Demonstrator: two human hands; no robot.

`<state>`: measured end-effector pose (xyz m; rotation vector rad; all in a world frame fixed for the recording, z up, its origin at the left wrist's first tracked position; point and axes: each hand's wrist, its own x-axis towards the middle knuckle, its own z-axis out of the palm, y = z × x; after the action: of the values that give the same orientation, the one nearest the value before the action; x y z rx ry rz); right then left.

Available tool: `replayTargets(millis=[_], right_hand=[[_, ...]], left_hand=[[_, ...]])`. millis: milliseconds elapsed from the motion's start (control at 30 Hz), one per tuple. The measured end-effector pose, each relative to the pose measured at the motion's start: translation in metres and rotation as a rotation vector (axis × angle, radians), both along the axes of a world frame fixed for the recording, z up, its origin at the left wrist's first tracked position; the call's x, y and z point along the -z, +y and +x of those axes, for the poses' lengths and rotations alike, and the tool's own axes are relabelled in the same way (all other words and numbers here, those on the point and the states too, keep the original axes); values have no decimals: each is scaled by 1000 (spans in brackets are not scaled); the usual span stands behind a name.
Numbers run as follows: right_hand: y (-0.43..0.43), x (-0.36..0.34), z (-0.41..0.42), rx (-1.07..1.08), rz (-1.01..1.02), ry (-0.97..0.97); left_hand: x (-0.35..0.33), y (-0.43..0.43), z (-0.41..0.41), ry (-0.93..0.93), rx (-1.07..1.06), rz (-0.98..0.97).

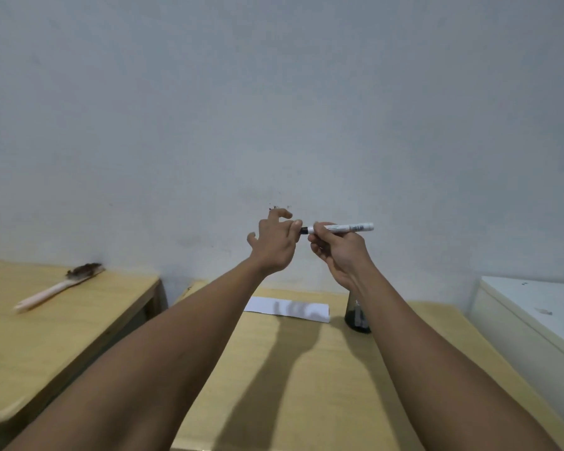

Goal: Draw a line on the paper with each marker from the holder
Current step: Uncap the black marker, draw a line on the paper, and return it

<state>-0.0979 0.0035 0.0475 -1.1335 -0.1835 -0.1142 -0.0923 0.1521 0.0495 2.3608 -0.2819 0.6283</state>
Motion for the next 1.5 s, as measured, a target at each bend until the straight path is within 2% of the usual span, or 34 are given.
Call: replayTargets(millis=[133, 233, 400, 600, 700, 833, 900, 967, 1067, 1167, 1333, 1500], right_hand=[[15, 19, 13, -54, -92, -53], [27, 36, 26, -124, -137, -60], [48, 72, 46, -204, -141, 9], [83, 111, 72, -189, -190, 32], [98, 126, 84, -158, -212, 26], [118, 140, 99, -70, -151, 71], [125, 147, 106, -18, -115, 122], [126, 154, 114, 16, -143, 139], [123, 165, 129, 57, -253, 114], [121, 175, 138, 49, -333, 100], [110, 189, 134, -8, -303, 148], [98, 187, 118, -66, -269, 171]], left_hand=[[16, 29, 16, 160, 120, -181], [25, 47, 27, 364, 200, -307], [48, 78, 52, 602, 112, -249], [81, 107, 78, 711, 48, -325], [94, 119, 89, 681, 7, -281], [114, 133, 107, 514, 10, -135], [123, 143, 114, 446, -83, -55], [133, 152, 117, 418, -196, 105], [146, 169, 118, 363, -258, 460], [157, 182, 119, 325, -297, 629], [162, 185, 116, 321, -265, 732], [157, 180, 111, 337, -225, 630]])
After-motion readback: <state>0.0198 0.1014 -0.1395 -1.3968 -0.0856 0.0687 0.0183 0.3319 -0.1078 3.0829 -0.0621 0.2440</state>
